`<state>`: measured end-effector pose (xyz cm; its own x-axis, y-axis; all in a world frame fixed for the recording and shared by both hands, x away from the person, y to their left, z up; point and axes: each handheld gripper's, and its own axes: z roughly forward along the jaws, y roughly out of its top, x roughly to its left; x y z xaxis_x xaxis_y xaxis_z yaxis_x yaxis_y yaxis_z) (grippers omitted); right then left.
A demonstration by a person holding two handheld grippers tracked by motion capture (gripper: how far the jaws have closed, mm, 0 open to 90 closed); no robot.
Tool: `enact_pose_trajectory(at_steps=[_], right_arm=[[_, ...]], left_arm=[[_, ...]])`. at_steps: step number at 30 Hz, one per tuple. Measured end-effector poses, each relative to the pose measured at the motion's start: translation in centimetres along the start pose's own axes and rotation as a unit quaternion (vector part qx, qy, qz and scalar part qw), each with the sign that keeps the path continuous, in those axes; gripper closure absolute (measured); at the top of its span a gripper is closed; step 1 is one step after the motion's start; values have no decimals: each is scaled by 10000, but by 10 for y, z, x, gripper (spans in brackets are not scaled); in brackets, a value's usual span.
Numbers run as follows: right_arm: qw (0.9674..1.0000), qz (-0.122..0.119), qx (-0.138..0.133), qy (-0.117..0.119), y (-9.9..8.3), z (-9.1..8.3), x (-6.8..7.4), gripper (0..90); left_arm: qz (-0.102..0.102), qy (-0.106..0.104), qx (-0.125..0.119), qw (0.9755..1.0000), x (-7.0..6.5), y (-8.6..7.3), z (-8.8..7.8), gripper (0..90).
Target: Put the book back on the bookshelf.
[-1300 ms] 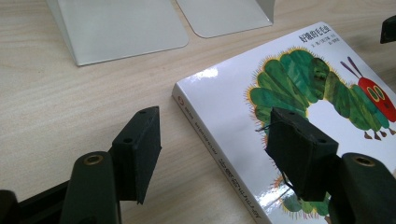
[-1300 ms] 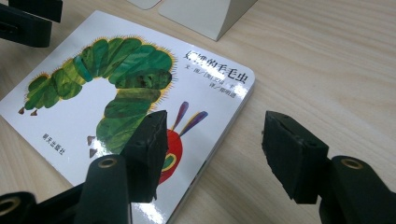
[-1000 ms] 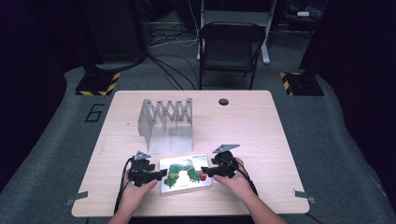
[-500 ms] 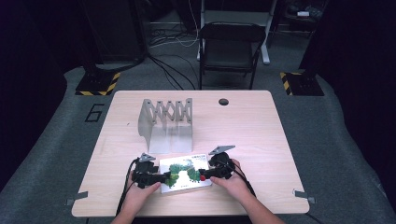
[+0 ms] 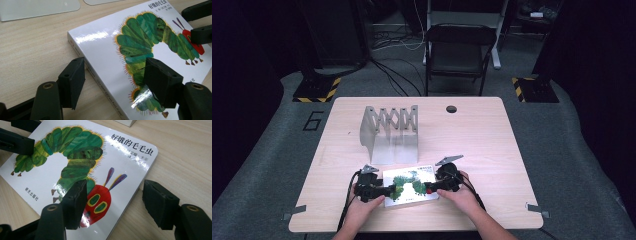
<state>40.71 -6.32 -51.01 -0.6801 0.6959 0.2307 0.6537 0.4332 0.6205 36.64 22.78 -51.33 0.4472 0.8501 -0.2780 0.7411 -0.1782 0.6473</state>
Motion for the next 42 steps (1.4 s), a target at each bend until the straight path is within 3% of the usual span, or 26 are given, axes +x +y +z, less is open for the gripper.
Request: enact_pose_trajectory(at_steps=[1,10,11,14,16,18,20,23,27,28,30,42], right_arm=[[10000,7,1,9,0,0,0,355],[9999,89,-39,111,0,1,0,331],[9999,86,7,122,0,0,0,326],[9999,89,7,83,0,-1,-2,326],[9995,310,-19,83,0,-1,-1,327],[9994,336,24,114,-1,-3,-4,328],[9993,371,12,104,-1,-4,-5,328],[9989,447,21,135,-1,-5,-6,339],[9984,557,-17,72,-2,-6,-9,350],[9985,541,-16,105,-2,-6,-10,349],[9981,606,-31,128,-2,-6,-10,350],[9974,681,-9,230,-1,-7,-12,355]], left_arm=[[-83,12,-66,9999,-1,0,1,328],[-99,-16,-127,9999,-2,0,2,336],[-4,-66,-34,10000,-1,0,2,342],[14,-94,-87,9999,-2,0,3,342],[38,-146,-81,9999,-2,1,4,343],[-55,-163,-154,9997,-3,1,6,346],[71,-187,-88,9998,-3,2,6,346],[84,-146,-90,9998,-4,2,4,357],[-83,-154,-96,9998,-5,2,2,390],[11,-164,-1,9999,-4,1,2,390],[-39,-217,43,9997,-3,1,2,389],[-185,-221,-49,9996,3,2,-5,384]])
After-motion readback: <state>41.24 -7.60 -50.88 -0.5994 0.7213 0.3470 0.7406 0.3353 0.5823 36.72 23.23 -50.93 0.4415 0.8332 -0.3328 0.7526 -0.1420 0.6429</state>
